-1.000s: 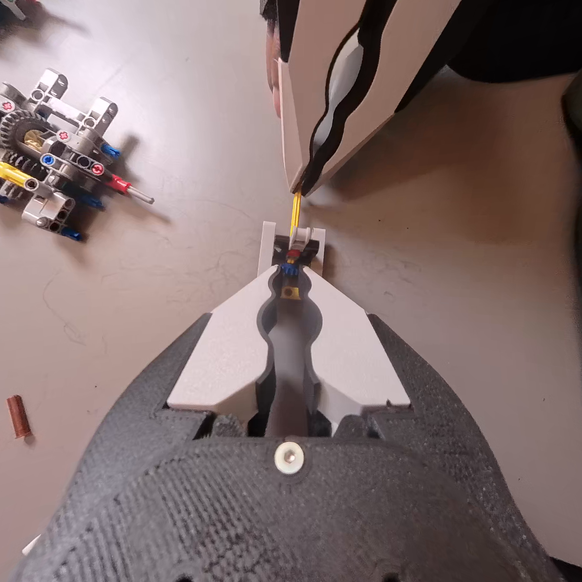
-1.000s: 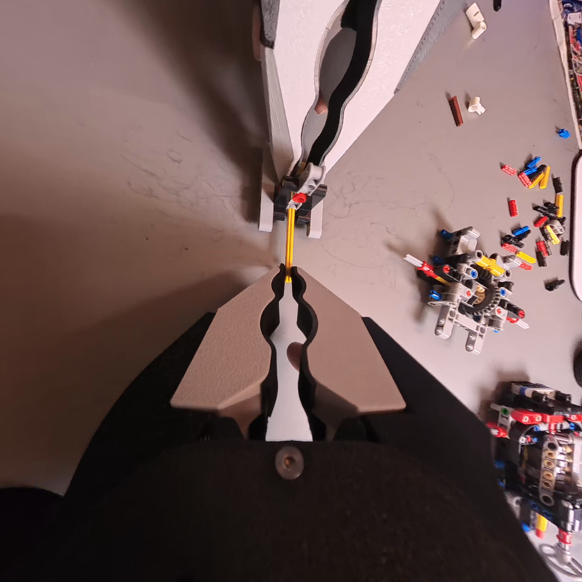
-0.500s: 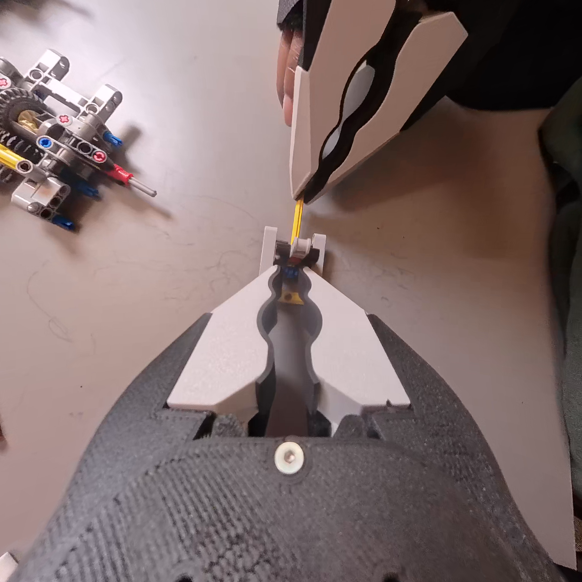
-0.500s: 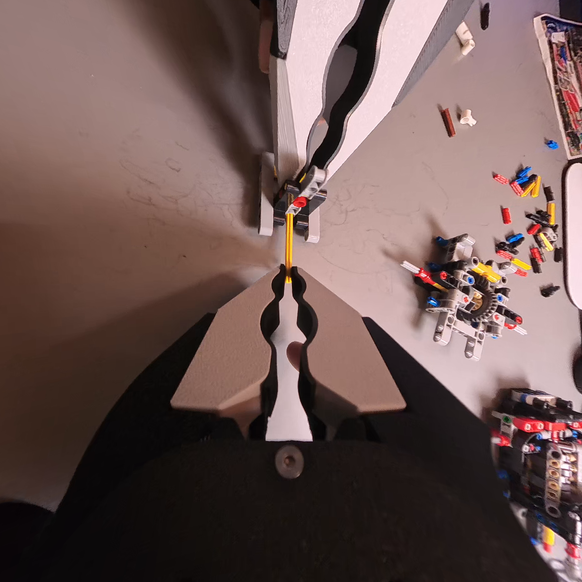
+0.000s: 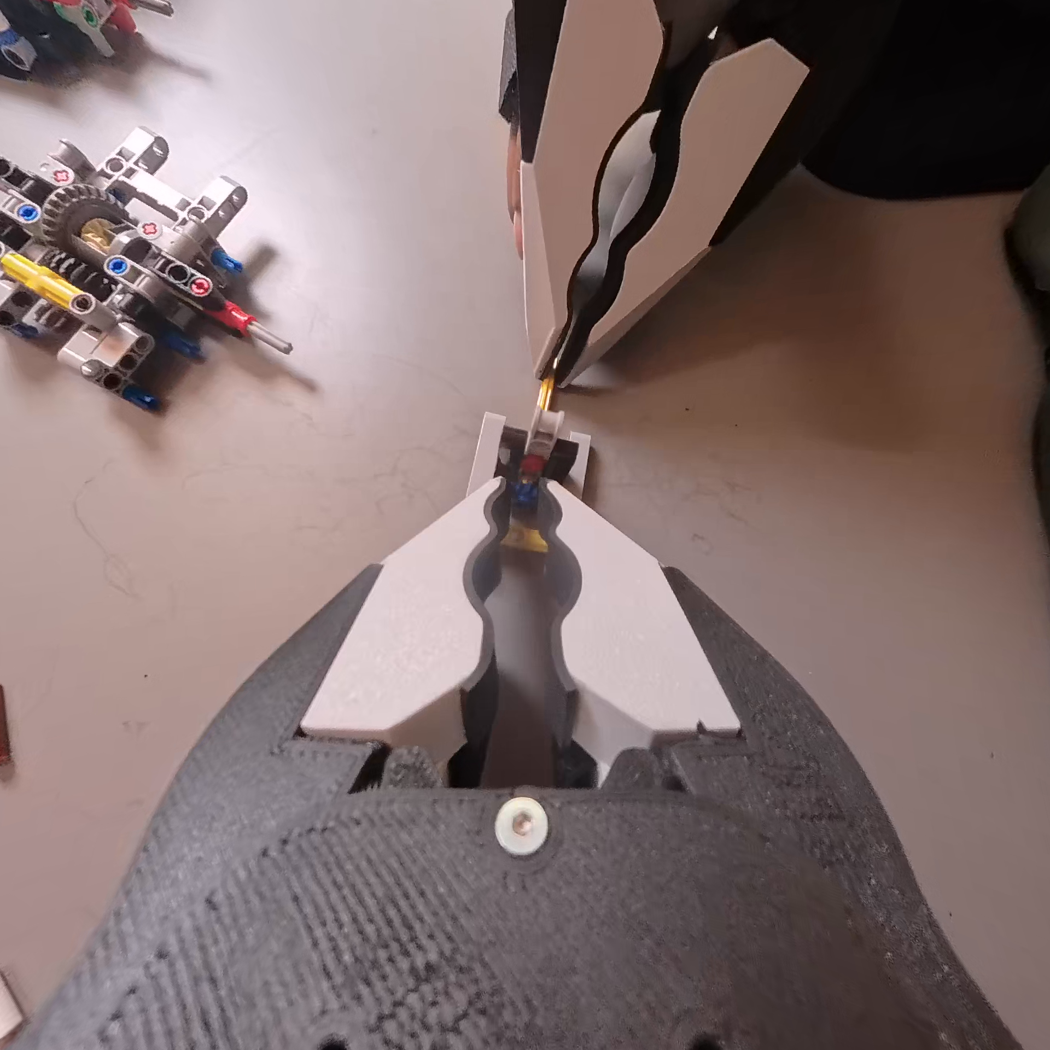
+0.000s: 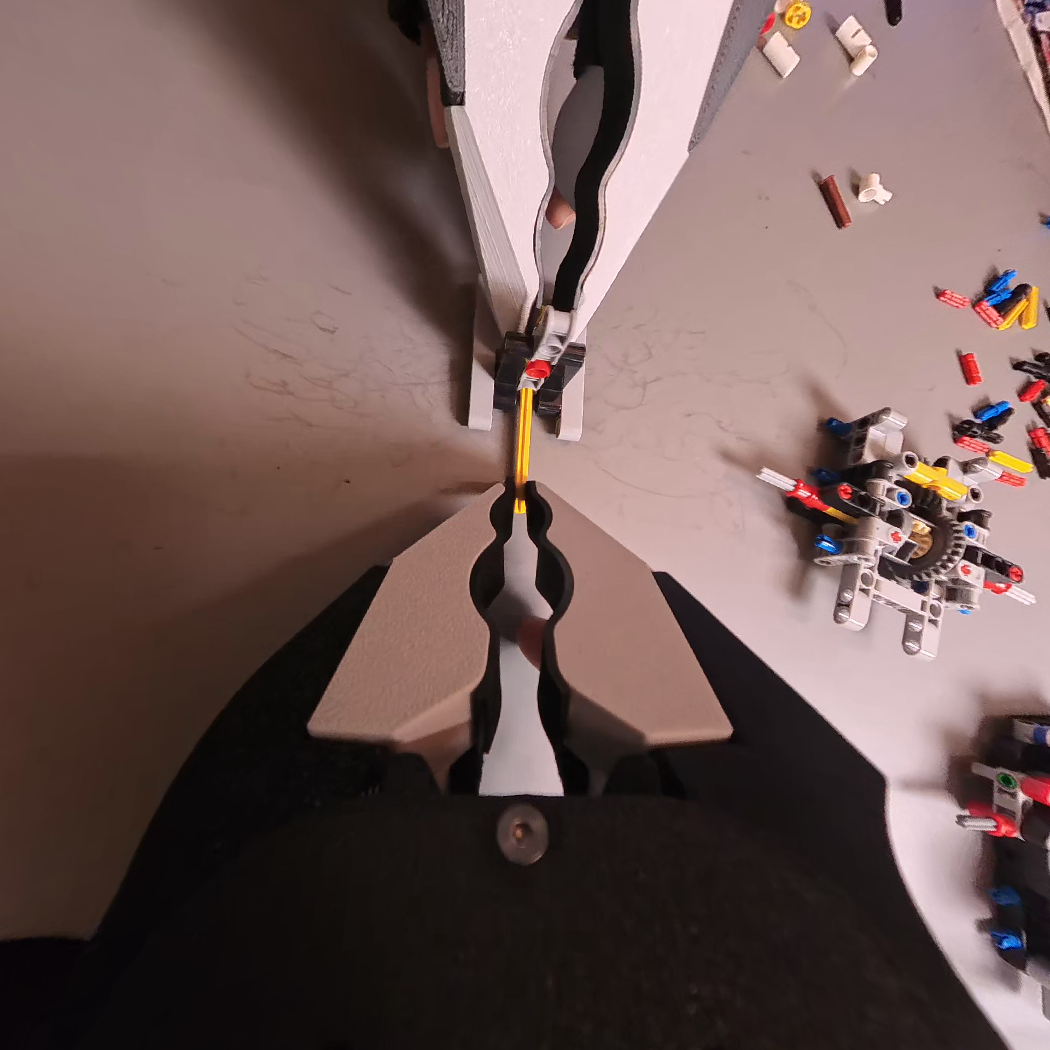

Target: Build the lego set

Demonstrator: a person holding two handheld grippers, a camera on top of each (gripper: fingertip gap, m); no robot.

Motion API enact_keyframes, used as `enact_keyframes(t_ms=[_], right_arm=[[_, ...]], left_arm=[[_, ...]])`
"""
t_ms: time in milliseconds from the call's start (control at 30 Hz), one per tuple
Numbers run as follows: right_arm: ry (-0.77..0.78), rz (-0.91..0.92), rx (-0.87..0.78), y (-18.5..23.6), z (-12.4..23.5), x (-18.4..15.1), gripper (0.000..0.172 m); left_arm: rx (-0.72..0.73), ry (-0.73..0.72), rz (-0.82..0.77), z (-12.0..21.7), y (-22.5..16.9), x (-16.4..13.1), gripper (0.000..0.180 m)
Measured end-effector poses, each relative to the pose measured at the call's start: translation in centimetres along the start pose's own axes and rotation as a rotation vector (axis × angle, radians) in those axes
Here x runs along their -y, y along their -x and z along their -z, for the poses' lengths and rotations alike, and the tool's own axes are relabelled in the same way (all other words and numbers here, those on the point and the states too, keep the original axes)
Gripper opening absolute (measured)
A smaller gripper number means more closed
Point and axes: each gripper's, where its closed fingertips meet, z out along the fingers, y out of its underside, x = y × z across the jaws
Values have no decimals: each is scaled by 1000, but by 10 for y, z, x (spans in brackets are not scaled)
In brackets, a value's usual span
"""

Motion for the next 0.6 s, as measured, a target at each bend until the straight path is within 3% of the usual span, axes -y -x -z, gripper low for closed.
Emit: enact_keyframes(t_ms=[267, 600], right_arm=[[2, 1, -13, -3, -1, -1, 2], [1, 7, -16, -2, 0, -1, 2]], left_arm=[[16, -102, -14, 10, -2, 9, 13], [19, 67, -67, 5, 3, -9, 4]])
